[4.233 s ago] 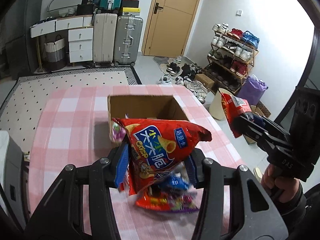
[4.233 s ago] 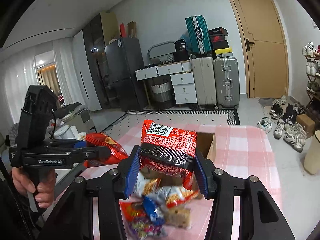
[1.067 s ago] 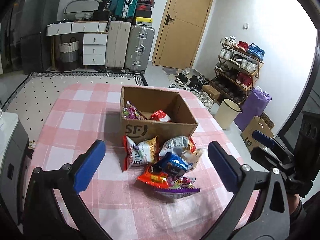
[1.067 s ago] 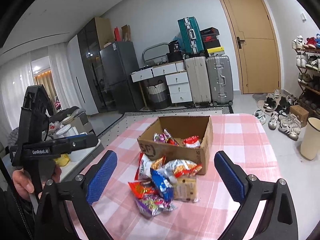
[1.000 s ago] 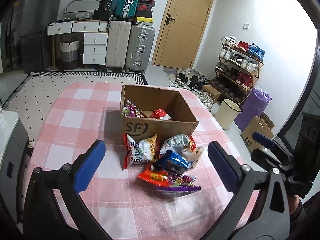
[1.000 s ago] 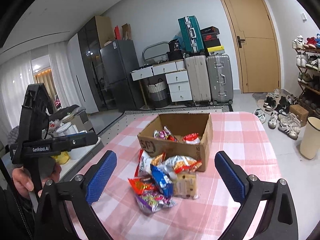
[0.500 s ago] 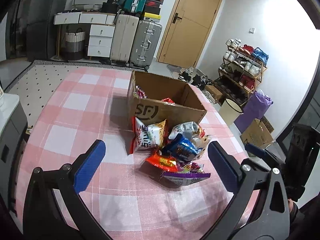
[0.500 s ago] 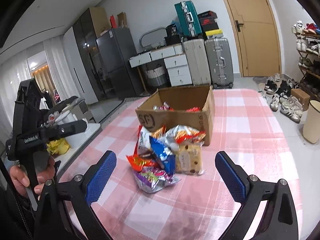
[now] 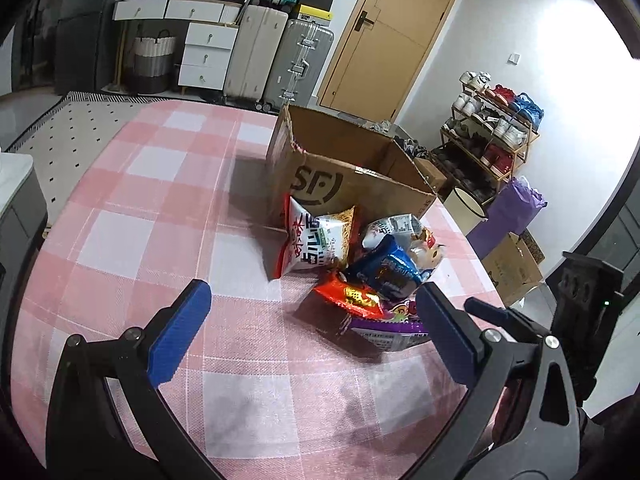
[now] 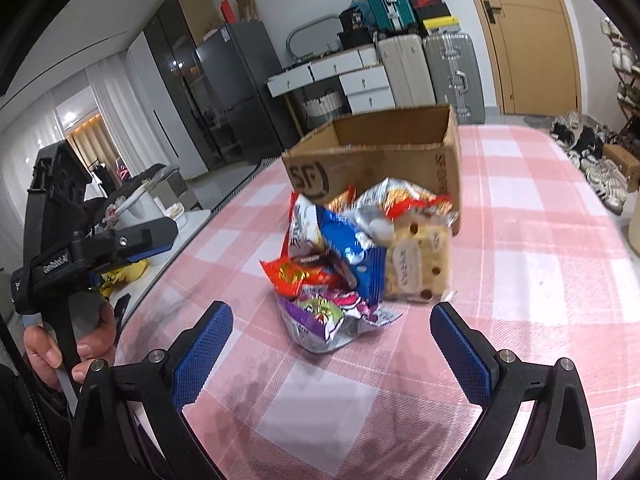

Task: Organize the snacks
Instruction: 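Grasp the purple candy bag with the right gripper and lift it, then grasp the blue Oreo pack with the left gripper while the right gripper holds the purple bag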

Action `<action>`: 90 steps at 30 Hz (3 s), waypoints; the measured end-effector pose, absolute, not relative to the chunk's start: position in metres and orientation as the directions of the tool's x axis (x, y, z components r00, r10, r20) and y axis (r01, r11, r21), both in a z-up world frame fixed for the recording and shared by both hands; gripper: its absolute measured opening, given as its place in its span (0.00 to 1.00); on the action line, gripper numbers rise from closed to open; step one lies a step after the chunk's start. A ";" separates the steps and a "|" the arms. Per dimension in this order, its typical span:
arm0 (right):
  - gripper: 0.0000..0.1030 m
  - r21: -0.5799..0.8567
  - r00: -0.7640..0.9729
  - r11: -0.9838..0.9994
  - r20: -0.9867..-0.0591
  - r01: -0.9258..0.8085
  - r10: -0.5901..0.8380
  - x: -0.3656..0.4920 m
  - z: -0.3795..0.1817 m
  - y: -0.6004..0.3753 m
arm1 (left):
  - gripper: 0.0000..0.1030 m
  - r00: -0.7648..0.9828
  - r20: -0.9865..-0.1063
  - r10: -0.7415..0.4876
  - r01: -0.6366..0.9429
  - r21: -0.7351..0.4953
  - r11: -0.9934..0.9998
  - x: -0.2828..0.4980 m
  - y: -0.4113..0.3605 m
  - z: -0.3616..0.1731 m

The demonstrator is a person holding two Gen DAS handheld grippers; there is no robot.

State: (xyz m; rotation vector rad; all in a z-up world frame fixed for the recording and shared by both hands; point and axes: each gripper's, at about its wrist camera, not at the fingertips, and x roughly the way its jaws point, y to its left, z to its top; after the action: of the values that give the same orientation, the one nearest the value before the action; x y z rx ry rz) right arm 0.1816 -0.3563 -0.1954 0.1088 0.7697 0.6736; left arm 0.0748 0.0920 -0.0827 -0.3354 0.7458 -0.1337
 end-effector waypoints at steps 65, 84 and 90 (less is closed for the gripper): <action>0.44 0.602 0.297 0.640 -0.574 -0.478 0.763 0.168 -0.249 -0.380 | 0.99 0.643 -0.734 -0.220 0.028 -0.264 0.964 0.091 0.062 -0.110; 0.44 0.588 0.486 0.716 -0.532 -0.376 0.693 0.163 -0.231 -0.469 | 0.99 0.609 -0.762 -0.222 0.308 -0.031 0.951 0.140 -0.027 -0.112; 0.44 0.582 0.503 0.733 -0.543 -0.352 0.672 0.164 -0.236 -0.473 | 0.99 0.577 -0.796 -0.183 0.319 0.014 0.948 0.154 -0.041 -0.129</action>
State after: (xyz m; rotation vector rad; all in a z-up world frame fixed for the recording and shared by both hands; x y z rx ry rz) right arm 0.1642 -0.4729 -0.2355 0.4277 0.8351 0.6417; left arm 0.1536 -0.0407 -0.1293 0.1624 0.9100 -0.2954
